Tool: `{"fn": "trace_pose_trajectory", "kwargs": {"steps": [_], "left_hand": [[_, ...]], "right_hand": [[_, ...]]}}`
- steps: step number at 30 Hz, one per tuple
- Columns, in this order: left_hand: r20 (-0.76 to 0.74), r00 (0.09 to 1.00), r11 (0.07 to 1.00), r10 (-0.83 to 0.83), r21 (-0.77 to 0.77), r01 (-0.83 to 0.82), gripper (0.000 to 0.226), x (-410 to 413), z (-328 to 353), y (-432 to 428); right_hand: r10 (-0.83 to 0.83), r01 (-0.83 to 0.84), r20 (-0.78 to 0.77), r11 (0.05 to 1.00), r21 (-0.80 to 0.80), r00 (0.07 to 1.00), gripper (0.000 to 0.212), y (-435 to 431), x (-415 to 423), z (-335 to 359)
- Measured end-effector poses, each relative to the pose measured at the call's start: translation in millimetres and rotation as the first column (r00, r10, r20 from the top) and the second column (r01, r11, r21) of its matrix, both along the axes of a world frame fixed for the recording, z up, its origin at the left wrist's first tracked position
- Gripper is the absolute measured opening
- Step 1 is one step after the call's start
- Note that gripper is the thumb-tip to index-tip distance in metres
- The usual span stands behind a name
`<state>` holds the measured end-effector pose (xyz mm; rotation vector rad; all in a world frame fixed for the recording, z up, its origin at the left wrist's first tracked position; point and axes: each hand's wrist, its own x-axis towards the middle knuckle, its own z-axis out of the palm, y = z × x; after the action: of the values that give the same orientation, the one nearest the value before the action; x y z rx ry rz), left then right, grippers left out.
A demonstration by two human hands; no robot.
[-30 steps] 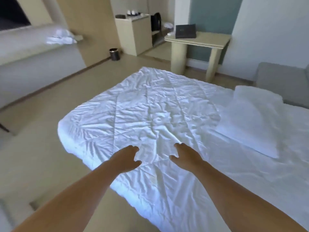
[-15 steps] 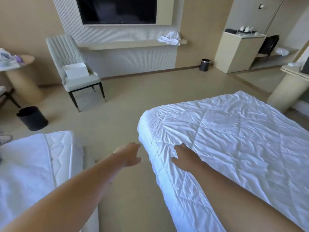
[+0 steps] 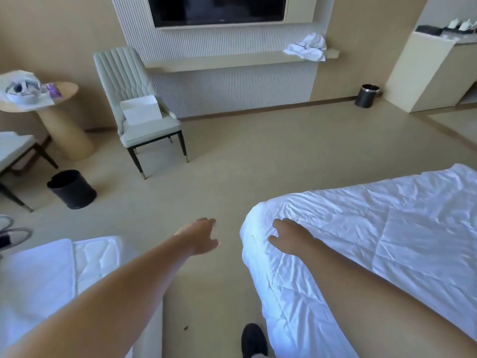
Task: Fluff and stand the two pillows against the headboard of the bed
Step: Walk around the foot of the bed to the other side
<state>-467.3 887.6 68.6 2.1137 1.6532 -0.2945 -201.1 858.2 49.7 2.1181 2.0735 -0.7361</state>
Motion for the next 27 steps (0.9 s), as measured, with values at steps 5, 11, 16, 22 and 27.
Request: {"fn": "trace_pose_trajectory", "kwargs": {"steps": [5, 11, 16, 22, 27], "left_hand": [[-0.007, 1.000, 0.999, 0.005, -0.038, -0.005, 0.064, 14, -7, 113], [-0.029, 0.997, 0.997, -0.065, -0.031, 0.064, 0.062, 20, -17, 254], [-0.051, 0.982, 0.982, -0.184, -0.045, 0.182, 0.063, 27, -36, 387], [-0.044, 0.915, 0.913, -0.402, -0.100, 0.396, 0.067, 73, -30, 534], [-0.035, 0.814, 0.810, -0.580, -0.128, 0.572, 0.067, 152, -24, 625]], "right_hand": [[0.009, -0.009, -0.016, 1.000, -0.014, 1.000, 0.046, 121, 9, -3], [0.007, -0.009, -0.029, 0.998, -0.064, 1.000, 0.045, 253, 5, -12], [-0.089, 0.088, -0.002, 0.994, -0.060, 0.996, 0.053, 367, 9, -23], [-0.327, 0.329, 0.033, 0.934, -0.142, 0.944, 0.060, 458, 27, -21], [-0.473, 0.471, 0.028, 0.869, -0.149, 0.881, 0.060, 511, 62, -18]]}}
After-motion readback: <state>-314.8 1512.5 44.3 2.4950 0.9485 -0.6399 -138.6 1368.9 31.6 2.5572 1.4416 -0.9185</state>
